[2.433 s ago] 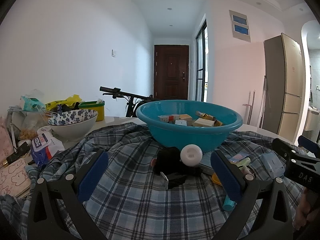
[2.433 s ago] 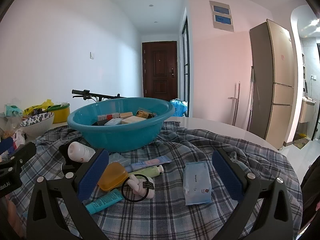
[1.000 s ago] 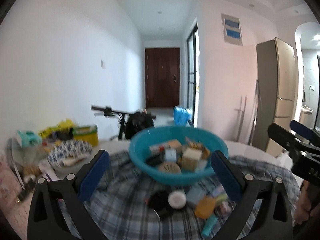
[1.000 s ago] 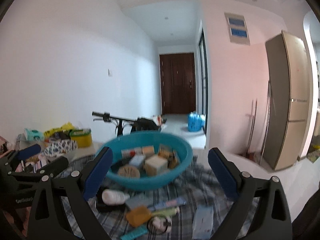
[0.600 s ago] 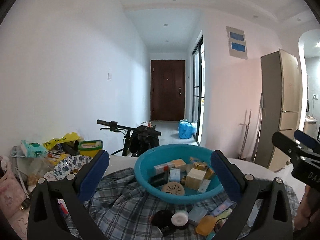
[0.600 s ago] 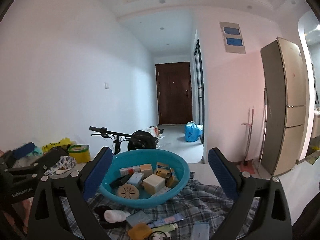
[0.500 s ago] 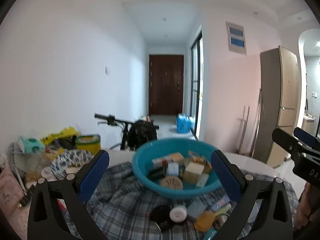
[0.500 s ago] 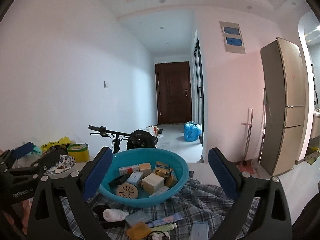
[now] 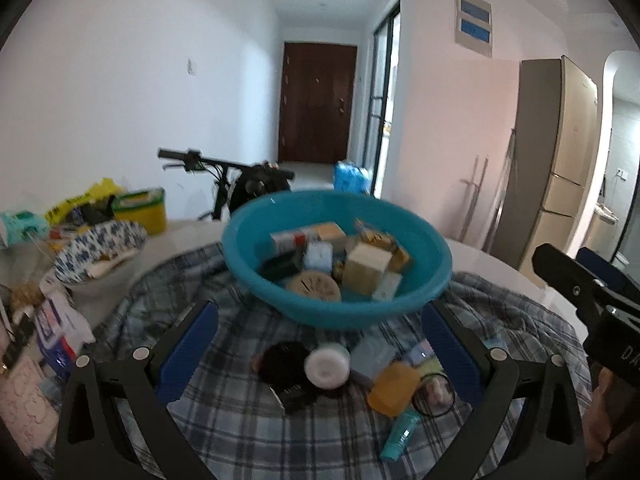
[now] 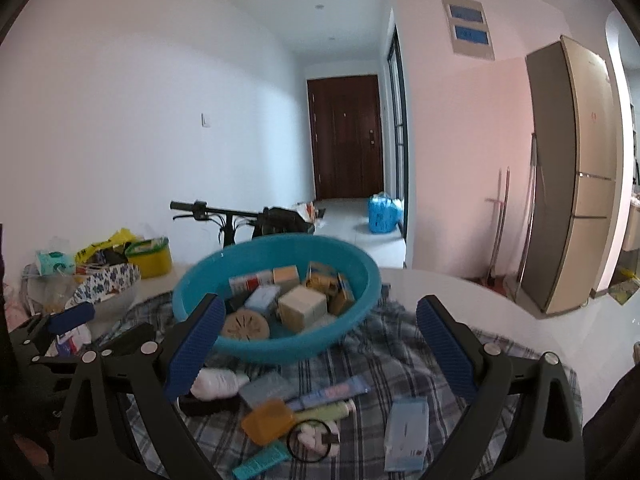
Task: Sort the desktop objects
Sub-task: 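Move both tools toward the toiletries on the plaid cloth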
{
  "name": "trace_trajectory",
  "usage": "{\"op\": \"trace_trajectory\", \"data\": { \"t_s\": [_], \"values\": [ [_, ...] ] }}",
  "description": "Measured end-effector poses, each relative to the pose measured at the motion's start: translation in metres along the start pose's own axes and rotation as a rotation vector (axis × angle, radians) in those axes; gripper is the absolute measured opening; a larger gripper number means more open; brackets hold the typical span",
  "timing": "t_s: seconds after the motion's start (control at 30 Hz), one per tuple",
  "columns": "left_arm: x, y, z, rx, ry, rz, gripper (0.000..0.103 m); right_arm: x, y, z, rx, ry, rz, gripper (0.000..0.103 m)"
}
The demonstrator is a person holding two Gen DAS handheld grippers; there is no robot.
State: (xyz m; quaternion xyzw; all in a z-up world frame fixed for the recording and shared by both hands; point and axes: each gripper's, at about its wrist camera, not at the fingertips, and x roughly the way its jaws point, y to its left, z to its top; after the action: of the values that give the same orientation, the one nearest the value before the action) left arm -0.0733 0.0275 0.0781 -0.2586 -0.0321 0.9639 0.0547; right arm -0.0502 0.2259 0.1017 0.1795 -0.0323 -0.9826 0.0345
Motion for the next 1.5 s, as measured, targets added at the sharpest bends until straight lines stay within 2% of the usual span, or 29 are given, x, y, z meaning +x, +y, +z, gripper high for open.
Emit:
{"op": "trace_trajectory", "data": {
  "t_s": [0.23,0.43,0.7,0.87,1.1,1.37,1.5],
  "values": [
    [0.015,-0.012,-0.020,0.060,0.041,0.028,0.103,0.014,-0.015,-0.017,0.012,0.084,-0.067,0.096],
    [0.036,-0.009,-0.038,0.043,0.112,0.008,0.103,0.024,-0.021,-0.034,0.003,0.146,-0.104,0.096],
    [0.053,-0.004,-0.050,0.035,0.164,0.013,0.103,0.033,-0.013,-0.045,-0.013,0.180,-0.090,0.096],
    [0.069,-0.012,-0.061,0.056,0.214,0.018,0.096,0.036,-0.015,-0.053,-0.022,0.197,-0.109,0.096],
    [0.076,-0.016,-0.063,0.069,0.225,0.024,0.096,0.042,-0.027,-0.062,0.015,0.228,-0.122,0.096],
    [0.091,-0.006,-0.069,0.022,0.269,0.033,0.096,0.056,-0.034,-0.079,0.031,0.300,-0.139,0.096],
    [0.096,-0.003,-0.070,0.028,0.271,0.067,0.096,0.065,-0.040,-0.085,0.044,0.337,-0.149,0.090]
  ]
}}
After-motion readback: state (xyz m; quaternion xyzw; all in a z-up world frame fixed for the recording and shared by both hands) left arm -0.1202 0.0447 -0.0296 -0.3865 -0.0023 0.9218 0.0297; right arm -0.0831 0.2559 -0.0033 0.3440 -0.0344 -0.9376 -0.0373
